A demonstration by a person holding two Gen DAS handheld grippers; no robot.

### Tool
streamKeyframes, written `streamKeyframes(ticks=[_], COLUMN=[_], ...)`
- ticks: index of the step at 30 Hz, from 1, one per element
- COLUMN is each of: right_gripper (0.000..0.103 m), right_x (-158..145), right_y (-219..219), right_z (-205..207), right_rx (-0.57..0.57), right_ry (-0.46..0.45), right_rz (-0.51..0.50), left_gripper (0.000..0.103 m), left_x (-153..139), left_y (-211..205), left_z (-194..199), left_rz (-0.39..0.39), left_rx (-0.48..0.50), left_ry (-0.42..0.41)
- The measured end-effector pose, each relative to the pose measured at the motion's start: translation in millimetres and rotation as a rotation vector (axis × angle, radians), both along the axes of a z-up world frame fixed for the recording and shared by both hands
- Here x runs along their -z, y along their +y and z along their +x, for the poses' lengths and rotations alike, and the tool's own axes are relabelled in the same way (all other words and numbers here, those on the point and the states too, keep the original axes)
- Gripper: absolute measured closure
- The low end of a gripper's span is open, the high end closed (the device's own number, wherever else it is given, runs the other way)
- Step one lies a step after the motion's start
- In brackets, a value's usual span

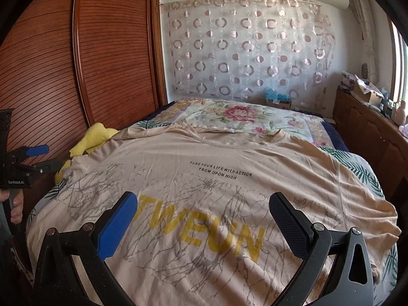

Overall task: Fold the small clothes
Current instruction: 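Lower the left gripper to the shirt's side edge and grasp it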

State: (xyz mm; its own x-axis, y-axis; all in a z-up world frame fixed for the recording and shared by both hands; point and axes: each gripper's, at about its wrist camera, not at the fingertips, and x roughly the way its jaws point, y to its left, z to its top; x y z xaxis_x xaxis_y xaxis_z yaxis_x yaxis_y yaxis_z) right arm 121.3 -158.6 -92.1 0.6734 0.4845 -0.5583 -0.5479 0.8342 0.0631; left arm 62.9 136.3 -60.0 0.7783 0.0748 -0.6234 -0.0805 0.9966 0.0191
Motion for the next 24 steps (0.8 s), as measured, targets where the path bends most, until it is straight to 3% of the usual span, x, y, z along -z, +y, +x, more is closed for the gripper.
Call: streamKeyframes(ticks=[3, 14, 19, 24], right_gripper=[0.0, 0.0, 0.0, 0.0], right_x=[1.3, -5.2, -8.7, -7.7], right_y=[2.4, -1.9, -3.6, -4.0], right_z=[3.4, 9.1, 10.8, 7.0], right_rx=[-0.025, -0.11, -0.124, -0.127], right_ry=[0.033, 0.131, 0.125, 0.111], right_rz=[-0.026, -0.093, -0.104, -0.096], left_gripper=[0.018, 0.046, 0.048, 0.078], left_x=[6.6, 36.2, 50.4, 48.9], left_y=[16.5, 81.3, 85.3, 73.8], left_z=[7.8, 51.1, 65.3, 67.5], left_rz=[0.004, -0.214, -0.237, -0.223], left_rx=[-0.004, -0.045, -0.013, 0.046], left_ry=[0.037, 0.182, 0.249, 0.257])
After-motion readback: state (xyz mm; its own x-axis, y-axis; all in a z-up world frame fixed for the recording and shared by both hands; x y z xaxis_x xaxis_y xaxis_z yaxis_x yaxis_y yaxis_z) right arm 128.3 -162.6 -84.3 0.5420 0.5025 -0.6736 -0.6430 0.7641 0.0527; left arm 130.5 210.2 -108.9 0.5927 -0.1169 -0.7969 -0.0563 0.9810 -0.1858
